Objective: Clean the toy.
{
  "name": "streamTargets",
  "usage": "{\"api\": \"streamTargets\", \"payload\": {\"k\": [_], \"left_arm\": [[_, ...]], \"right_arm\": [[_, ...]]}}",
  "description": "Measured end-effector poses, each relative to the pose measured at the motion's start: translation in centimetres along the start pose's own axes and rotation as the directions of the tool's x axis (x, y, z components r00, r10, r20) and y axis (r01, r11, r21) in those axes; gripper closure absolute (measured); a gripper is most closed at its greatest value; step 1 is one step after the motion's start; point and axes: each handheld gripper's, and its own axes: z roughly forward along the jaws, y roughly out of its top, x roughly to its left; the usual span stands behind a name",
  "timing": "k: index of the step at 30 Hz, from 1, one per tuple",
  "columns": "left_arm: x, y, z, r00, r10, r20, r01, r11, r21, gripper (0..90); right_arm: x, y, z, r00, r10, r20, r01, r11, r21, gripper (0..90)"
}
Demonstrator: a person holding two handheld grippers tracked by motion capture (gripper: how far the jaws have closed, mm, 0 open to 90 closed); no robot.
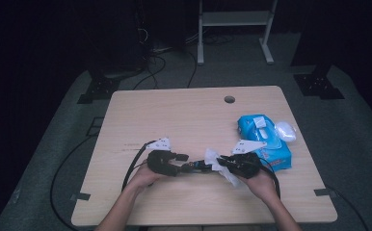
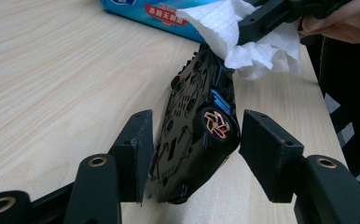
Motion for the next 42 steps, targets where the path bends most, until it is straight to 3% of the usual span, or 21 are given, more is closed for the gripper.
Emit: {"api": "streamTargets", "payload": {"k": [11,16,18,21,28,31,34,42], "left_arm": [[0.2,-0.3,0.1,0.9998,-0.016,0.009,0.016,0.9998,0.013,43.8],[0.1,-0.5,0.2,1.0,-0.007,0.003,0.007,0.9997,0.024,43.5],[0.0,-0.5,0.1,0.9999,-0.009,0.006,0.008,0.9999,0.012,44.8],[0.0,-0.6,0.2,0.9999,0.007,-0.012,-0.007,0.9991,0.042,41.9],[-0.3,-0.7,0.7,0.9993,0.033,-0.019,-0.032,0.9973,0.066,39.3],[-0.4,-0.7,0.7,0.9988,0.044,-0.023,-0.042,0.9962,0.077,38.3],[-0.4,-0.8,0.7,0.9984,0.052,-0.024,-0.049,0.995,0.087,37.3],[-0.8,-0.9,1.4,0.9937,0.093,-0.062,-0.086,0.9895,0.117,22.2]], "right_arm": [[0.5,-0.5,-0.3,0.9999,-0.003,-0.011,0.003,1.0,-0.006,83.9],[0.9,-1.0,0.0,0.9998,-0.018,-0.008,0.018,0.999,0.035,83.8],[0.9,-1.5,0.3,0.9999,-0.014,-0.007,0.015,0.999,0.045,83.8],[0.8,-2.0,0.5,0.9998,0.01,-0.019,-0.009,0.999,0.05,83.8],[0.1,0.2,0.0,0.9997,0.022,-0.006,-0.023,0.999,-0.029,83.8],[-1.1,0.9,1.2,0.9992,0.026,0.031,-0.026,1.0,0.007,83.7],[-2.7,0.4,2.9,0.9973,0.05,0.054,-0.055,0.994,0.09,83.7],[-2.0,-0.3,2.8,0.9986,0.04,0.035,-0.043,0.993,0.11,83.6]]}}
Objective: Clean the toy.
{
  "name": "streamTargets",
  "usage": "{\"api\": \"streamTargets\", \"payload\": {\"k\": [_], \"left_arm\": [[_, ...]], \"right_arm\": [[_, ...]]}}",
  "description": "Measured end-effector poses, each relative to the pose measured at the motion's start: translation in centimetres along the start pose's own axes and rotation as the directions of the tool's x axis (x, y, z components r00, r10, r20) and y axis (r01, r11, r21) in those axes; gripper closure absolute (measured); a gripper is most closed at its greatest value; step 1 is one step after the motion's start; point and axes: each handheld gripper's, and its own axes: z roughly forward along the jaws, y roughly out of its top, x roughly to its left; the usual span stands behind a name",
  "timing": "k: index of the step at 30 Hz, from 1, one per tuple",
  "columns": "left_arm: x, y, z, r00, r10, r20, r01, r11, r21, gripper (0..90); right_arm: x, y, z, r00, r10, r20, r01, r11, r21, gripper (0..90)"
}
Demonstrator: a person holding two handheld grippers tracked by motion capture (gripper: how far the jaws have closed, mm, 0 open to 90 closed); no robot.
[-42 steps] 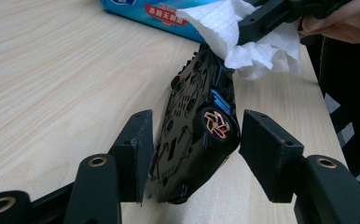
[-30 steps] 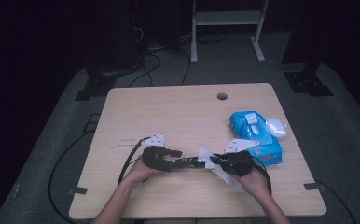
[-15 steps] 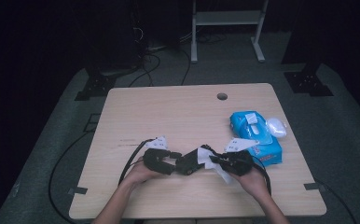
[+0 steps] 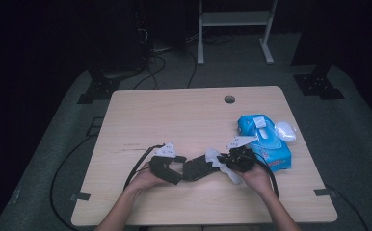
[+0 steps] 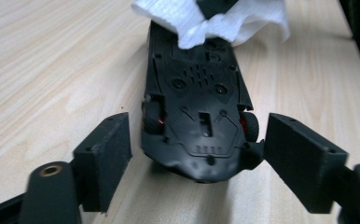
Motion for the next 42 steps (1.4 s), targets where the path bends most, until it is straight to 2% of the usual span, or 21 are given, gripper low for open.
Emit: {"api": "streamTargets", "payload": {"k": [3,7,9,14,19,22,25,27,30,34,35,37,39,42], "left_arm": [[-0.2,0.0,0.4,0.9999,0.012,-0.009,-0.012,0.9994,0.033,18.3],[-0.2,0.1,0.8,0.9996,0.018,-0.024,-0.017,0.9992,0.037,15.7],[-0.3,0.1,1.0,0.9985,0.038,-0.039,-0.036,0.998,0.051,15.7],[-0.7,0.2,1.7,0.9906,0.099,-0.094,-0.09,0.9917,0.091,14.5],[-0.9,0.3,1.9,0.982,0.129,-0.137,-0.115,0.9873,0.11,15.8],[-0.9,0.3,1.9,0.9779,0.145,-0.151,-0.129,0.9852,0.113,19.2],[-0.9,0.3,1.8,0.976,0.161,-0.147,-0.144,0.9826,0.117,21.0],[-1.0,0.3,1.9,0.9748,0.169,-0.146,-0.152,0.9812,0.119,21.2],[-1.1,0.3,2.0,0.9768,0.165,-0.136,-0.151,0.9823,0.111,21.4],[-1.4,0.3,1.9,0.9753,0.181,-0.126,-0.166,0.9786,0.121,21.5],[-1.4,0.2,1.9,0.9745,0.185,-0.128,-0.169,0.9776,0.125,21.5],[-1.4,0.2,1.7,0.9743,0.188,-0.124,-0.173,0.9771,0.124,21.6],[-1.4,0.2,1.7,0.9767,0.177,-0.121,-0.163,0.979,0.122,21.6],[-1.3,0.2,1.7,0.9779,0.173,-0.117,-0.159,0.9801,0.118,21.5]], "right_arm": [[0.3,-0.4,-0.2,1.0,-0.006,-0.005,0.006,1.0,-0.006,83.7],[0.6,-0.6,-0.4,1.0,-0.008,-0.005,0.008,1.0,-0.013,83.5],[0.6,-0.7,-0.3,1.0,-0.003,-0.004,0.003,1.0,-0.013,83.5],[0.9,-0.8,-0.4,0.9999,-0.01,-0.002,0.01,1.0,-0.018,83.5],[1.4,-1.0,-0.5,0.9998,-0.015,-0.015,0.015,1.0,-0.019,83.4],[1.5,-1.0,-0.6,0.9997,-0.019,-0.014,0.019,1.0,-0.014,83.4],[1.5,-0.8,-0.5,0.9997,-0.019,-0.015,0.018,1.0,-0.014,83.5],[2.0,-0.4,-0.4,0.9992,-0.017,-0.036,0.016,1.0,-0.025,83.5],[3.5,0.8,0.6,0.9959,-0.06,-0.069,0.058,0.998,-0.03,83.5],[5.5,2.0,2.5,0.9868,-0.122,-0.107,0.121,0.993,-0.015,83.5],[5.8,2.0,2.7,0.985,-0.138,-0.104,0.138,0.99,-0.006,83.5],[5.8,1.8,2.6,0.9844,-0.143,-0.103,0.142,0.99,-0.008,83.5],[5.2,1.3,1.7,0.9879,-0.145,-0.055,0.145,0.989,-0.002,83.5],[3.5,0.1,0.2,0.9956,-0.093,-0.004,0.093,0.996,-0.007,83.5]]}}
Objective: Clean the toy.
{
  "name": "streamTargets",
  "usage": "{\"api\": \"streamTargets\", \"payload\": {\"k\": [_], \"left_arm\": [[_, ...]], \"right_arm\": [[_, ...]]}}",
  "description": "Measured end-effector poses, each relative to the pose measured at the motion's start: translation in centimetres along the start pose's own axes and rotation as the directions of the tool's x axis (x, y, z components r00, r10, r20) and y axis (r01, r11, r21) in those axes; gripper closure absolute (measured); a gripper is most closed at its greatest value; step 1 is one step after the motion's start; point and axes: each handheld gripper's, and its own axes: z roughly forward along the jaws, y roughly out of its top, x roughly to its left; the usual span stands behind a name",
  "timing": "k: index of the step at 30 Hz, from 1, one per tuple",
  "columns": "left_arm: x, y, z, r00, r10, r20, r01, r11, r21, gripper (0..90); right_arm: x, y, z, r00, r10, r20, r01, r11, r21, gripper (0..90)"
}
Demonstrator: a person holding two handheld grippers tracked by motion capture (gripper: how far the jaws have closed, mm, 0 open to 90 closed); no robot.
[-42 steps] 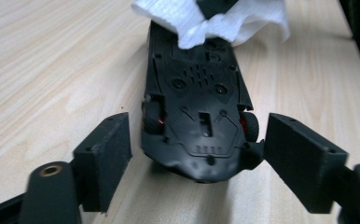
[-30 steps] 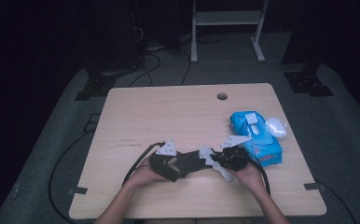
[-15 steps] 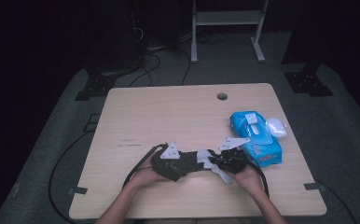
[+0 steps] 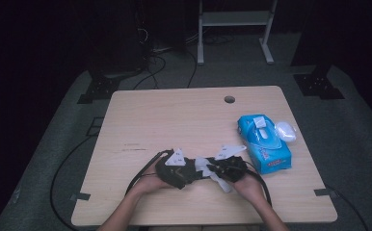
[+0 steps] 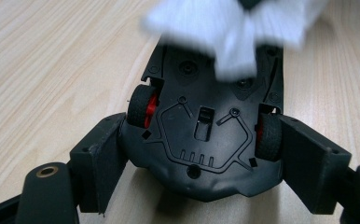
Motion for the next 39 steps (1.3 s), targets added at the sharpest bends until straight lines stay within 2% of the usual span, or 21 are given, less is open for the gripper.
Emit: {"api": "streamTargets", "payload": {"k": [2,4,6,8,10,12,15,19,22,24,27,29,32,33,35,37,38,39], "left_arm": [[-0.1,0.1,0.1,1.0,0.0,0.0,0.0,1.0,-0.001,21.5],[-0.1,0.1,0.2,1.0,-0.001,-0.002,0.001,1.0,-0.001,21.5],[-0.2,0.2,0.3,1.0,-0.003,-0.001,0.003,1.0,-0.002,21.6],[-0.3,0.2,0.3,0.9999,0.013,-0.009,-0.013,0.9998,0.014,21.5],[-0.3,0.0,0.3,0.9999,0.01,-0.008,-0.01,0.9997,0.023,21.6],[-0.3,0.1,0.2,0.9999,0.01,-0.007,-0.01,0.9999,0.008,21.6],[-0.2,0.1,0.1,1.0,0.002,-0.002,-0.002,1.0,0.002,21.7],[-0.2,0.2,0.1,1.0,0.005,-0.005,-0.005,0.9999,0.009,21.8],[-0.4,0.2,0.2,1.0,0.002,-0.001,-0.002,1.0,0.005,21.8],[-0.4,0.3,0.3,1.0,0.005,0.002,-0.005,1.0,0.004,21.8],[-0.5,0.4,0.3,1.0,0.007,0.002,-0.007,1.0,0.005,21.8],[-0.5,0.3,0.3,1.0,-0.001,0.005,0.001,1.0,0.003,21.8],[-0.5,0.3,0.2,1.0,-0.002,0.006,0.002,1.0,0.004,21.8],[-0.5,0.4,0.2,1.0,0.002,0.004,-0.002,1.0,0.007,21.8],[-0.6,0.4,0.2,1.0,0.004,0.001,-0.004,0.9999,0.01,21.8],[-0.6,0.4,0.2,1.0,0.004,0.003,-0.004,1.0,0.009,21.8],[-0.6,0.4,0.3,1.0,0.008,0.003,-0.008,0.9999,0.01,21.8],[-0.7,0.4,0.3,0.9998,0.018,-0.001,-0.018,0.9997,0.015,21.8]], "right_arm": [[-0.3,-0.5,-0.5,0.9996,0.027,0.006,-0.027,1.0,-0.005,83.5],[0.2,-0.4,-0.2,0.9999,0.011,-0.001,-0.011,1.0,-0.015,83.6],[1.2,0.2,0.6,0.9986,0.005,-0.053,-0.006,1.0,-0.031,83.5],[2.7,0.8,1.7,0.9963,-0.042,-0.075,0.04,0.999,-0.029,83.5],[3.5,1.2,2.3,0.994,-0.071,-0.083,0.07,0.997,-0.018,83.5],[3.2,1.1,2.2,0.9944,-0.069,-0.08,0.068,0.998,-0.019,83.5],[1.8,0.4,0.9,0.9986,-0.053,-0.009,0.053,0.999,-0.014,83.5],[0.0,-0.8,-0.7,0.9986,-0.003,0.052,0.004,1.0,-0.014,83.5],[0.6,-1.0,-0.6,0.999,-0.001,0.044,0.002,0.999,-0.035,83.4],[1.4,-0.9,-0.2,0.9997,-0.025,0.0,0.025,0.999,-0.048,83.3],[2.3,-0.5,0.0,0.9976,-0.07,-0.005,0.07,0.997,-0.028,83.3],[1.8,-0.7,-0.3,0.998,-0.062,0.013,0.062,0.998,-0.025,83.4],[0.3,-1.4,-1.0,0.9983,-0.006,0.057,0.008,1.0,-0.03,83.4],[0.1,-1.5,-1.1,0.9984,0.019,0.054,-0.017,0.999,-0.036,83.4],[0.4,-1.5,-1.0,0.9988,0.015,0.047,-0.013,0.999,-0.048,83.4],[1.1,-1.2,-0.4,0.9997,0.025,-0.008,-0.025,0.997,-0.071,83.4],[1.5,-1.0,0.1,0.999,0.019,-0.041,-0.022,0.997,-0.08,83.4],[2.0,-0.8,0.5,0.9986,0.005,-0.053,-0.009,0.997,-0.076,83.2]]}}
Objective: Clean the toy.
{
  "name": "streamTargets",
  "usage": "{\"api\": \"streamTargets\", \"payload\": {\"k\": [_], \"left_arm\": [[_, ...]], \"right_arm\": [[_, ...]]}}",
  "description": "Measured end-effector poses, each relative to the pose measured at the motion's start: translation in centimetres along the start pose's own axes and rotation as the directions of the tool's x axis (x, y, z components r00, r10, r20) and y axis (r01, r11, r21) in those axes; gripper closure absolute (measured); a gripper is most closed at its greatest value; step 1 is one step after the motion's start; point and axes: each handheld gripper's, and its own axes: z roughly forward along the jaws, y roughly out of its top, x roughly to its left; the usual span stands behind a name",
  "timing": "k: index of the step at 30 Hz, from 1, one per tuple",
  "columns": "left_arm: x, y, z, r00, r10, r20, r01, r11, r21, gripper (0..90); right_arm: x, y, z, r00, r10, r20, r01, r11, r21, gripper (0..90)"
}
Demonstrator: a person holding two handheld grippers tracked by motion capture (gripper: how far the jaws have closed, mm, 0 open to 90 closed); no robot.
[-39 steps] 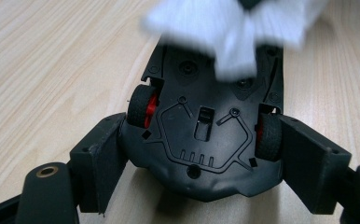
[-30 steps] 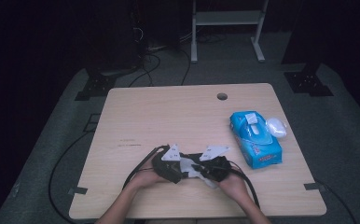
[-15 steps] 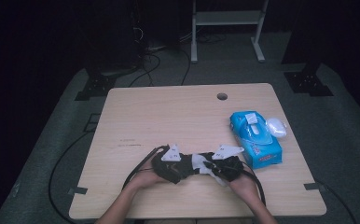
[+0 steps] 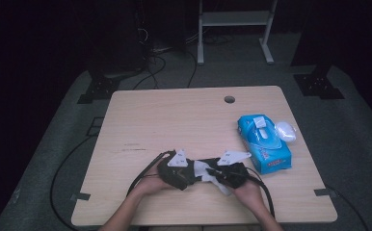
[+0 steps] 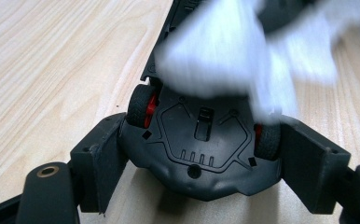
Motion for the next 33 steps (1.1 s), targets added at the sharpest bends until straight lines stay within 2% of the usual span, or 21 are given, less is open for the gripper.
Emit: {"api": "streamTargets", "payload": {"k": [2,4,6,8,9,11,12,14,17,18,20,23,25,28,29,31,33], "left_arm": [[-0.1,-0.1,0.0,1.0,-0.001,-0.002,0.001,1.0,0.0,21.9],[0.0,0.0,-0.1,0.9999,-0.012,0.004,0.012,0.9999,-0.005,21.9],[0.2,-0.1,-0.1,0.9999,-0.014,0.009,0.014,0.9999,-0.009,21.9],[0.2,-0.1,-0.1,0.9997,-0.021,0.012,0.021,0.9997,-0.011,21.8],[0.2,-0.1,-0.1,0.9998,-0.016,0.009,0.016,0.9998,-0.008,21.8],[0.1,-0.1,-0.1,0.9999,-0.012,0.004,0.012,0.9999,-0.003,21.9],[0.1,-0.1,-0.1,1.0,-0.006,0.001,0.006,1.0,0.0,21.9],[0.0,0.0,-0.1,1.0,-0.004,-0.004,0.004,1.0,0.001,21.9],[-0.1,-0.1,-0.1,1.0,0.001,-0.007,-0.001,1.0,0.001,21.9],[-0.1,-0.1,-0.1,1.0,-0.002,-0.006,0.002,1.0,-0.001,21.9],[0.0,-0.2,-0.1,1.0,-0.006,-0.002,0.006,1.0,-0.008,21.9],[0.2,-0.2,-0.1,0.9999,-0.012,0.006,0.012,0.9999,-0.01,21.9],[0.1,-0.2,-0.1,0.9999,-0.011,0.003,0.011,0.9999,-0.01,21.9],[0.0,-0.1,-0.1,1.0,0.005,-0.007,-0.005,1.0,-0.003,21.9],[0.0,-0.1,-0.1,0.9999,0.008,-0.008,-0.008,1.0,0.002,21.9],[0.0,-0.2,-0.2,0.9999,0.01,-0.008,-0.01,0.9999,0.005,21.9],[0.1,-0.2,-0.2,1.0,0.001,-0.004,-0.001,1.0,-0.001,21.9]], "right_arm": [[0.5,0.2,0.4,0.9988,-0.049,0.002,0.049,0.999,0.008,83.2],[0.0,0.1,-0.1,0.999,-0.041,0.018,0.041,0.999,0.013,83.2],[-1.2,-0.4,-1.1,0.9976,-0.018,0.068,0.017,1.0,0.011,83.2],[-2.4,-1.2,-2.1,0.9913,0.003,0.132,-0.005,1.0,0.016,83.3],[-2.8,-1.5,-2.5,0.9894,0.027,0.143,-0.029,0.999,0.015,83.3],[-3.0,-1.8,-2.8,0.9891,0.051,0.138,-0.052,0.999,0.002,83.3],[-2.7,-1.7,-2.7,0.9895,0.043,0.138,-0.044,0.999,0.002,83.2],[-1.9,-1.3,-2.2,0.9949,0.032,0.096,-0.032,0.999,-0.003,83.2],[-0.6,-0.7,-1.2,0.9982,-0.02,0.057,0.02,1.0,0.003,83.1],[-0.6,-0.7,-1.2,0.9979,-0.028,0.058,0.028,1.0,0.01,83.1],[-1.1,-0.8,-1.5,0.9976,-0.014,0.068,0.014,1.0,0.009,83.1],[-2.5,-1.5,-2.4,0.9933,0.038,0.11,-0.038,0.999,0.001,83.1],[-2.8,-1.7,-2.6,0.9918,0.061,0.113,-0.06,0.998,-0.008,83.2],[-2.0,-1.4,-2.1,0.9961,0.053,0.07,-0.052,0.998,-0.017,83.1],[-1.6,-1.3,-1.8,0.9977,0.037,0.057,-0.036,0.999,-0.015,83.0],[-1.1,-1.1,-1.5,0.9986,0.001,0.053,0.0,1.0,-0.006,83.0],[-1.4,-1.1,-1.7,0.9984,0.01,0.055,-0.01,1.0,-0.002,83.0]]}}
